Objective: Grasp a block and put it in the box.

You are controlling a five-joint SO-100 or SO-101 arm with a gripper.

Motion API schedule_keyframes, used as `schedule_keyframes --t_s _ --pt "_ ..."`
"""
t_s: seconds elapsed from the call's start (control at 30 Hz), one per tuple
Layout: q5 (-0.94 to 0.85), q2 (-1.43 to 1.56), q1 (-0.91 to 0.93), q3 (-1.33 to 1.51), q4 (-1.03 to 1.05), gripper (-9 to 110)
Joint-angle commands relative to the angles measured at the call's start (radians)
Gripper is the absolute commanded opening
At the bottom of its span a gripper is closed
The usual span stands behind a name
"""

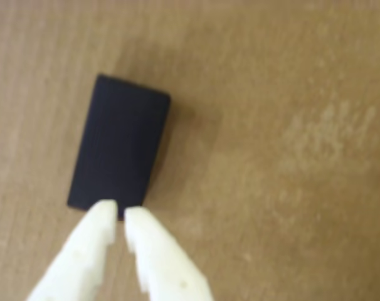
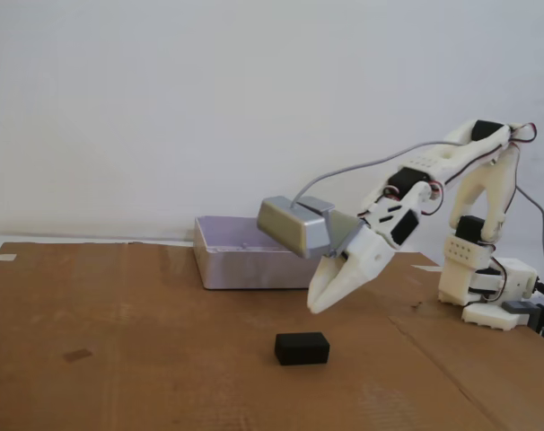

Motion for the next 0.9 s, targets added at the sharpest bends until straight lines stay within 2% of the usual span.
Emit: schedule_keyframes --t_s 0.0,0.27,0.87 --pt "-0.008 -0.015 0.003 -0.160 -0.048 0" --pt "-0.008 -0.109 -0.003 -0.250 -0.043 0" --pt "-0.008 -0.100 -0.005 -0.272 0.025 0"
